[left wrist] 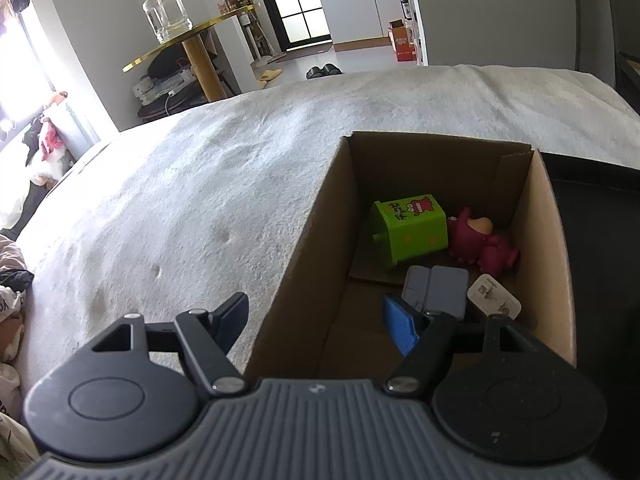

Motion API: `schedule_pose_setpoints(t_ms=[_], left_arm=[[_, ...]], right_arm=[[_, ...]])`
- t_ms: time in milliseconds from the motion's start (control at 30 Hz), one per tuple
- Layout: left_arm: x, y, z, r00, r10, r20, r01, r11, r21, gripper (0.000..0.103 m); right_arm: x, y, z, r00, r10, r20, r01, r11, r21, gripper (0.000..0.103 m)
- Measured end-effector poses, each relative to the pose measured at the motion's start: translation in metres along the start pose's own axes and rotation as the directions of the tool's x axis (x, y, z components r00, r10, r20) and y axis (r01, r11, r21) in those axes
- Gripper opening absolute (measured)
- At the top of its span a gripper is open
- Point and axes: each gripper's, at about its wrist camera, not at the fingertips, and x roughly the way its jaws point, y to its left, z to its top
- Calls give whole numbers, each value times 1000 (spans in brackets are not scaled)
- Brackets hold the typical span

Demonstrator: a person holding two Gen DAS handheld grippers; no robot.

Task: Organize rigid objects
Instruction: 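Close the right gripper on the brown-haired doll figure and lift it, then carry the doll figure into the cardboard box and open the right gripper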

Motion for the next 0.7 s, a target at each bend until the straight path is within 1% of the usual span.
schedule_pose_setpoints(t_ms=[33,67,267,433,600,700], left_arm=[[0,2,0,1000,0,0,0,1000,-4,72],[1,3,0,1000,0,-1,0,1000,-8,72],[2,13,-1,1000,-10,-1,10,999,-30,72],[4,21,-4,1000,-30,-3,30,999,-44,72],[2,28,-4,999,-38,19,39,998,-53,72],[1,33,-6,999,-43,34,45,997,-64,72]], right_arm=[[0,1,0,1000,-11,1,11,1000,-4,42],[0,3,2,1000,-16,2,16,1000,-14,35],[-9,21,8,999,18,30,-16,997,-74,35],[-16,43,16,997,57,45,-53,995,-88,35],[-31,65,26,991,99,94,-89,990,-107,35],[-40,75,31,980,143,142,-123,982,-141,35]])
